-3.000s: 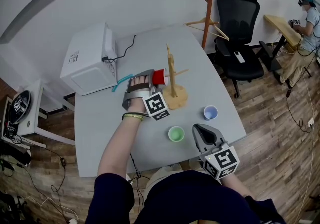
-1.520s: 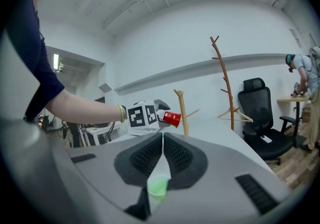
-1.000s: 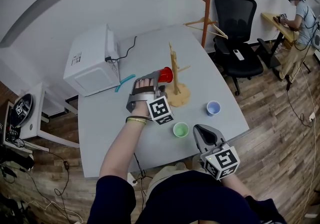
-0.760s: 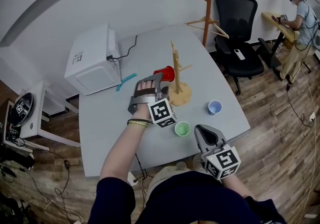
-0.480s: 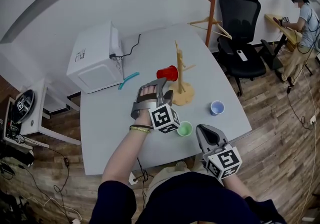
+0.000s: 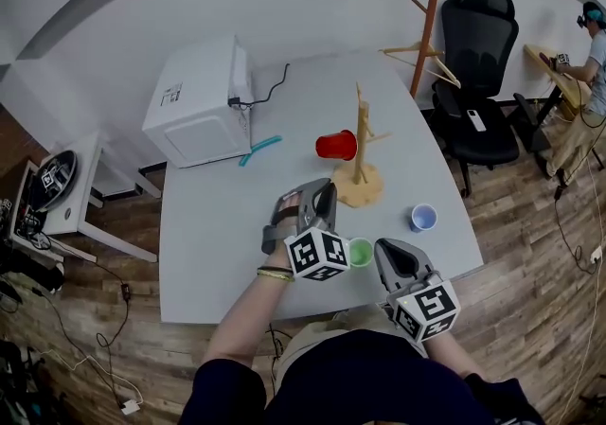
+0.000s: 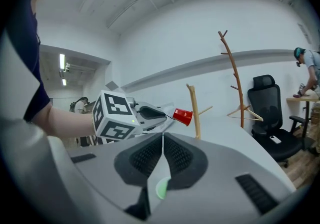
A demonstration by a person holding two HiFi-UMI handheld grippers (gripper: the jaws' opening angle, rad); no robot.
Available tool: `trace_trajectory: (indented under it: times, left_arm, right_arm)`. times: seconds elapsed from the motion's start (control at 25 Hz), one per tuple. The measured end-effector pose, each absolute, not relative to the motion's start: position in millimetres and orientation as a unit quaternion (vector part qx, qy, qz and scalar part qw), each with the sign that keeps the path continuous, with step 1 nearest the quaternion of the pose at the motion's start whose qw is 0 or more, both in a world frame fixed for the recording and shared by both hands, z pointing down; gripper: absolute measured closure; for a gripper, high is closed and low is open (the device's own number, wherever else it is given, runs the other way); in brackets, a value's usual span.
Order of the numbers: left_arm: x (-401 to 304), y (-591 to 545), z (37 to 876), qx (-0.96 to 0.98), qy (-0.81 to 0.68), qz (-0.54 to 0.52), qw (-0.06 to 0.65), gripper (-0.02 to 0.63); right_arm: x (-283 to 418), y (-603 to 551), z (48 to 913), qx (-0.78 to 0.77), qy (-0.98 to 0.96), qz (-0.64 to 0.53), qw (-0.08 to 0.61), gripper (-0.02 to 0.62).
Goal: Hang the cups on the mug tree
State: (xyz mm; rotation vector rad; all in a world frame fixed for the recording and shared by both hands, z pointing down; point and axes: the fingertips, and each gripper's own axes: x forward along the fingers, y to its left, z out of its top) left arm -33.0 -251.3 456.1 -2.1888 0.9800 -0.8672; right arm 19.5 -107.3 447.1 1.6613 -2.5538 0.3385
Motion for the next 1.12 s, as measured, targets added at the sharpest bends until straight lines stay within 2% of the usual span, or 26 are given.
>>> trace_trajectory:
  times: [0.24, 0.6, 0.96, 1.12]
  left_arm:
    - [-48, -241, 463, -0.842, 0.408, -0.283, 0.212, 0.586]
    - [-61, -221, 460, -0.856, 0.474, -0.196, 0.069, 0.588]
    - [-63, -199, 453, -0.851, 0.501, -0.156, 0.005, 0.588]
    - [-64, -190, 444, -0.851, 0.505, -0.146, 0.004, 0.588]
  right_arm:
    - [18, -121, 446, 0.525, -0.843, 0.108, 0.043, 0.566]
    - [33, -133, 439, 0.51, -0.852, 0.108, 0.046, 0.565]
    - [45, -136, 440, 0.492, -0.861, 0.117, 0.054, 0.565]
    - [47, -136, 440, 0.485, -0.865, 0.119, 0.053, 0.566]
